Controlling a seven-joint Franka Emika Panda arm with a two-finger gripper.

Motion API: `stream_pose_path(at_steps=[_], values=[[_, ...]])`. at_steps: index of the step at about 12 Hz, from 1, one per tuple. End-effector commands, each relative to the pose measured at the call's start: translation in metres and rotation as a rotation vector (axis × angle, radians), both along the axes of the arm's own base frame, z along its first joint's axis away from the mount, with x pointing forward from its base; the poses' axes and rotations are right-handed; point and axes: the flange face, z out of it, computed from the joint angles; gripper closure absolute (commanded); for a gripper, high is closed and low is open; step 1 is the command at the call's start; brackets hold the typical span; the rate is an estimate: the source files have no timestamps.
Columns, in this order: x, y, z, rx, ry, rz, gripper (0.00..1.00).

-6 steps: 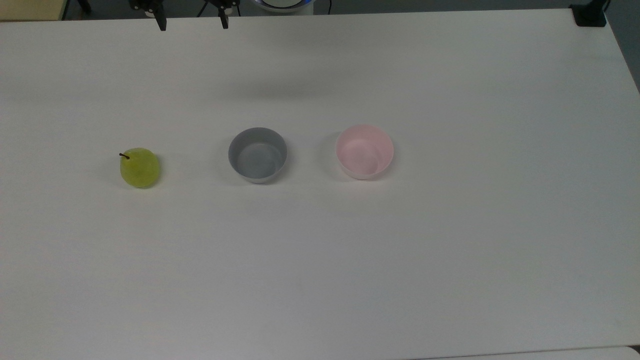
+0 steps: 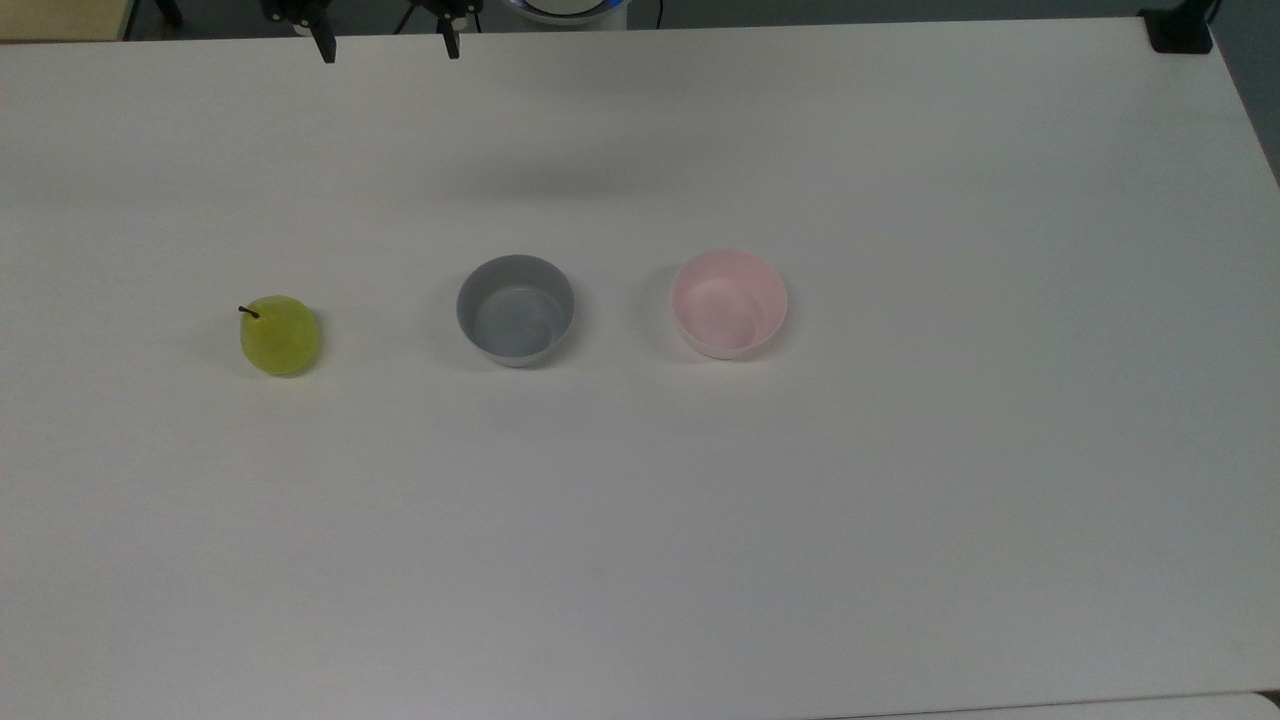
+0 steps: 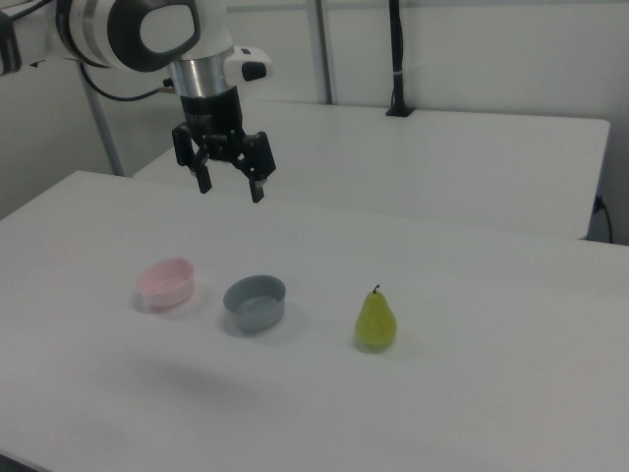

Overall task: Place the pear in the bowl
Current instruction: 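Move the open gripper toward the yellow-green pear, then lower the gripper around the pear and close on it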

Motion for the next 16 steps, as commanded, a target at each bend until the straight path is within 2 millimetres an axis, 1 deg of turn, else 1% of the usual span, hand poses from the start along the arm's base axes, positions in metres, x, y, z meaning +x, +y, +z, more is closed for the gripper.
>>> stream_pose_path(at_steps=[1, 4, 5, 7, 8, 9, 10, 11, 13, 14, 15, 16], values=[[-0.002, 0.003, -0.002, 0.009, -0.022, 0.009, 0.00], [-0.004, 0.000, -0.001, 0.009, -0.017, 0.022, 0.00], [-0.005, -0.006, -0.002, -0.001, -0.015, 0.053, 0.00], [-0.007, -0.018, -0.003, -0.009, -0.013, 0.227, 0.00], [-0.008, -0.031, -0.003, -0.013, -0.013, 0.283, 0.00], [-0.005, -0.036, -0.007, -0.026, -0.016, 0.311, 0.00], [0.006, -0.042, -0.005, -0.060, -0.035, 0.307, 0.00], [0.012, -0.051, -0.008, -0.079, -0.049, 0.294, 0.00], [0.026, -0.085, -0.026, -0.106, -0.092, 0.241, 0.00], [0.029, -0.098, -0.033, -0.108, -0.099, 0.214, 0.00], [0.033, -0.107, -0.044, -0.112, -0.096, 0.164, 0.00], [0.040, -0.111, -0.055, -0.115, -0.102, 0.114, 0.00]])
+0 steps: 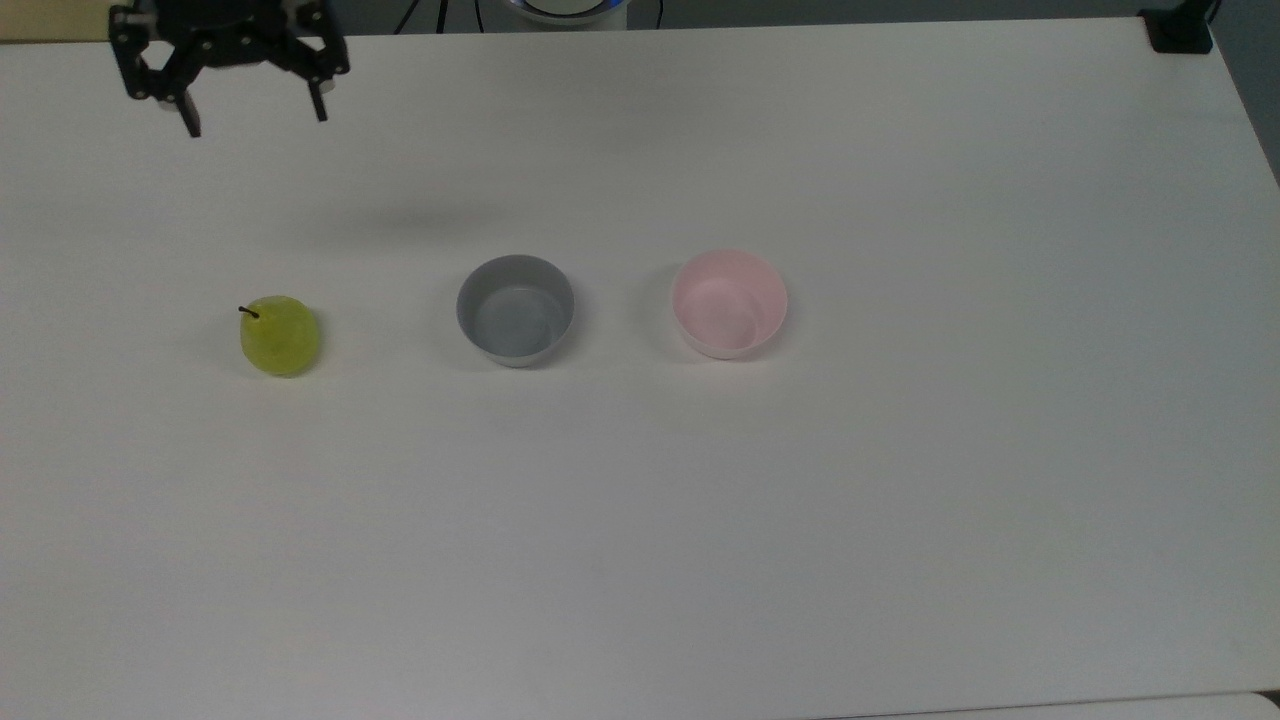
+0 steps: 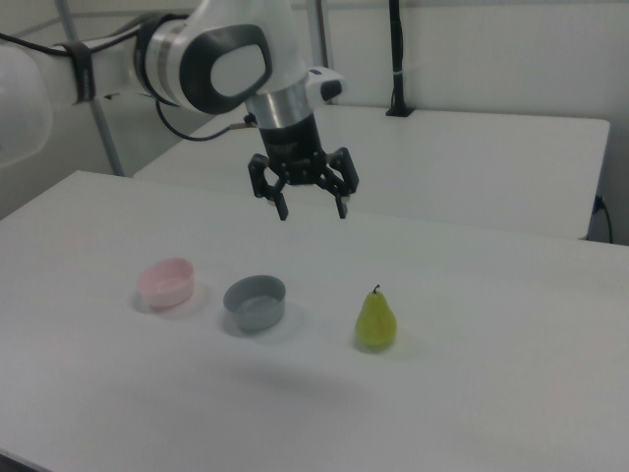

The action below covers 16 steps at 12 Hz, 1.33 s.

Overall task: Place the pear in the bowl
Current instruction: 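Lower the gripper around the pear and close on it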

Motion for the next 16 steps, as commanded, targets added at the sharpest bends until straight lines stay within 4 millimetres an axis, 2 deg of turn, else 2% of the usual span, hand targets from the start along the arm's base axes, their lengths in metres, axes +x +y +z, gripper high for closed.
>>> stream_pose_path(at_steps=[1, 2, 3, 4, 6, 8, 12, 16], values=[[0.017, -0.019, -0.030, -0.013, -0.010, -0.133, 0.00], [0.019, -0.032, -0.044, -0.014, 0.001, -0.195, 0.00], [0.023, -0.036, -0.058, -0.012, 0.019, -0.228, 0.00], [0.029, -0.037, -0.078, -0.011, 0.041, -0.250, 0.00], [0.051, -0.041, -0.106, -0.022, -0.019, -0.273, 0.00], [0.060, -0.042, -0.142, -0.025, 0.003, -0.282, 0.00], [0.071, -0.043, -0.183, -0.034, 0.006, -0.274, 0.00], [0.077, -0.042, -0.214, -0.044, 0.000, -0.261, 0.01]])
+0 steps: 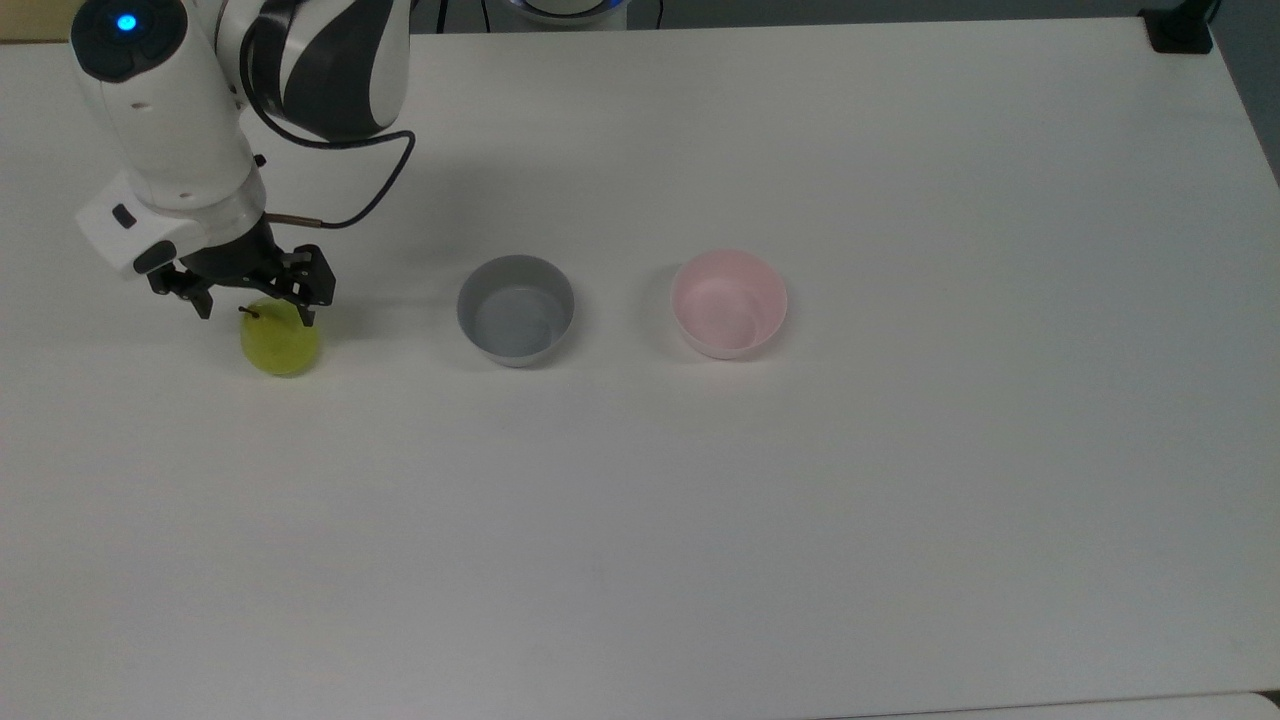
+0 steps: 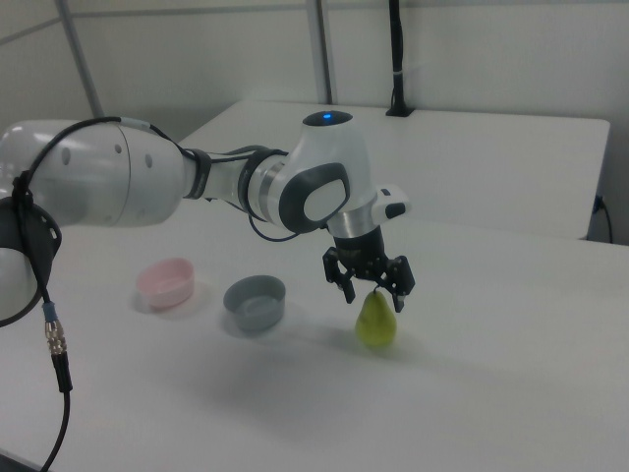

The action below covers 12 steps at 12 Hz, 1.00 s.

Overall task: Place the pear in the bowl
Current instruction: 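Lower the gripper around the pear and close on it, then lift the grasped pear up off the table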

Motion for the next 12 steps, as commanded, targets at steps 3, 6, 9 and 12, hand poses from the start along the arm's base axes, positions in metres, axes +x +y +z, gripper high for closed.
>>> stream_pose_path(at_steps=[3, 6, 9, 12], values=[[0.006, 0.007, -0.022, -0.019, -0.012, 0.001, 0.81], [0.005, 0.007, -0.012, -0.017, -0.015, -0.001, 0.94], [-0.003, 0.013, 0.030, -0.004, -0.012, 0.001, 0.94], [-0.016, 0.033, 0.098, 0.020, -0.018, 0.013, 0.94]])
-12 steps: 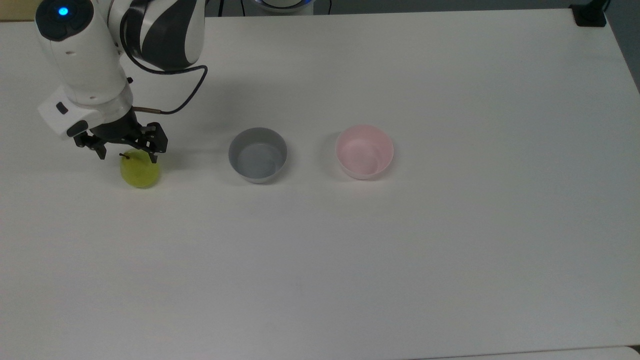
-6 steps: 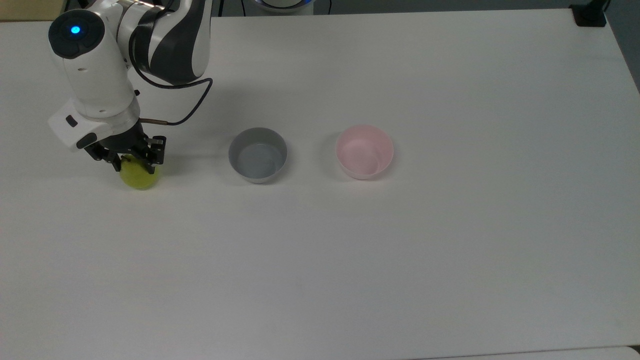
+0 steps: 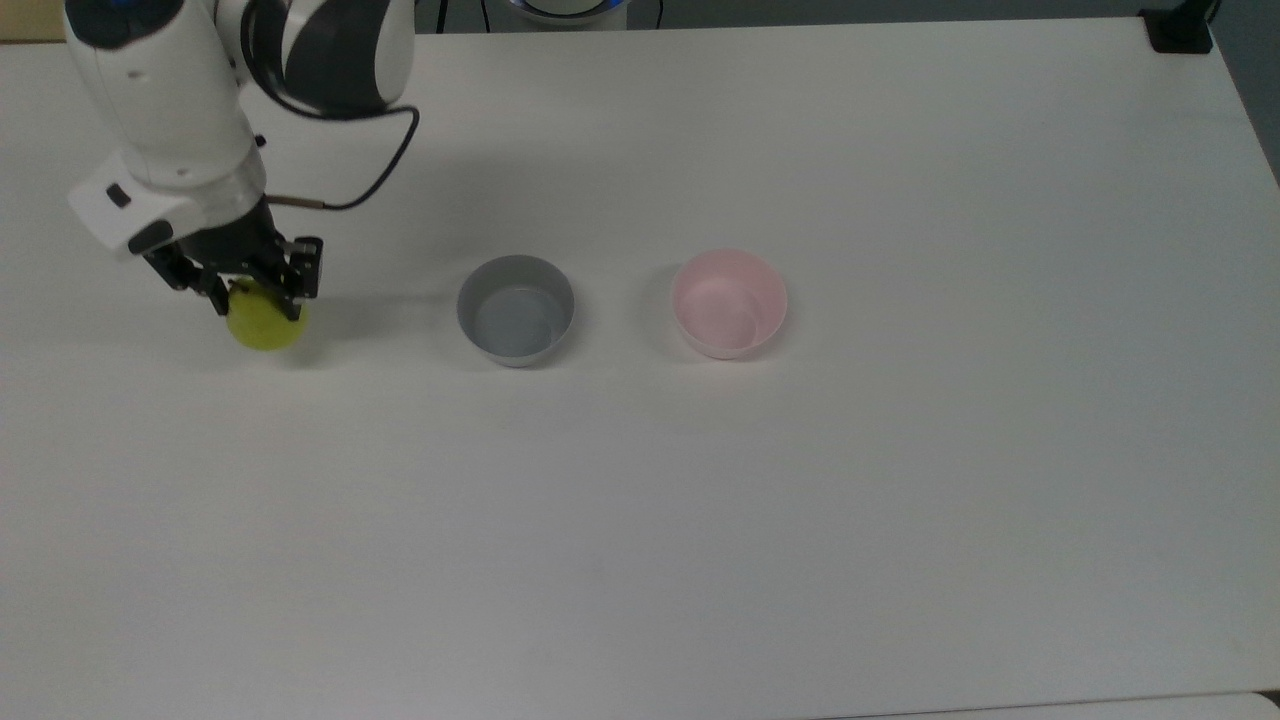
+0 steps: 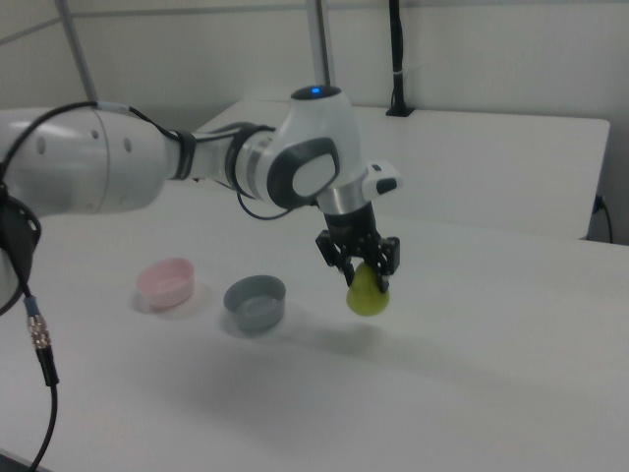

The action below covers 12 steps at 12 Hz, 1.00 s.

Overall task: Place the pear in the bowl
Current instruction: 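Lift the grasped pear up off the table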

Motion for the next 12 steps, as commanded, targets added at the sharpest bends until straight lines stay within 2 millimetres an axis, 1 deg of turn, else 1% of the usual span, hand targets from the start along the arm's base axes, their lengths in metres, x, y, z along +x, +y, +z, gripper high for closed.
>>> stream_pose_path(at_steps=[1, 3, 4, 6, 8, 9, 10, 11, 12], values=[[-0.019, 0.030, 0.080, 0.035, 0.020, 0.004, 0.94], [-0.033, 0.046, 0.127, 0.065, 0.045, 0.016, 0.94], [-0.041, 0.056, 0.146, 0.092, 0.044, 0.021, 0.94], [-0.051, 0.074, 0.164, 0.127, 0.051, -0.032, 0.93], [-0.059, 0.110, 0.188, 0.146, 0.028, -0.031, 0.93], [-0.063, 0.120, 0.198, 0.176, 0.008, -0.038, 0.92], [-0.066, 0.138, 0.208, 0.205, -0.008, -0.036, 0.92], [-0.069, 0.157, 0.206, 0.209, -0.004, -0.022, 0.92], [-0.072, 0.181, 0.206, 0.214, -0.002, -0.007, 0.92]])
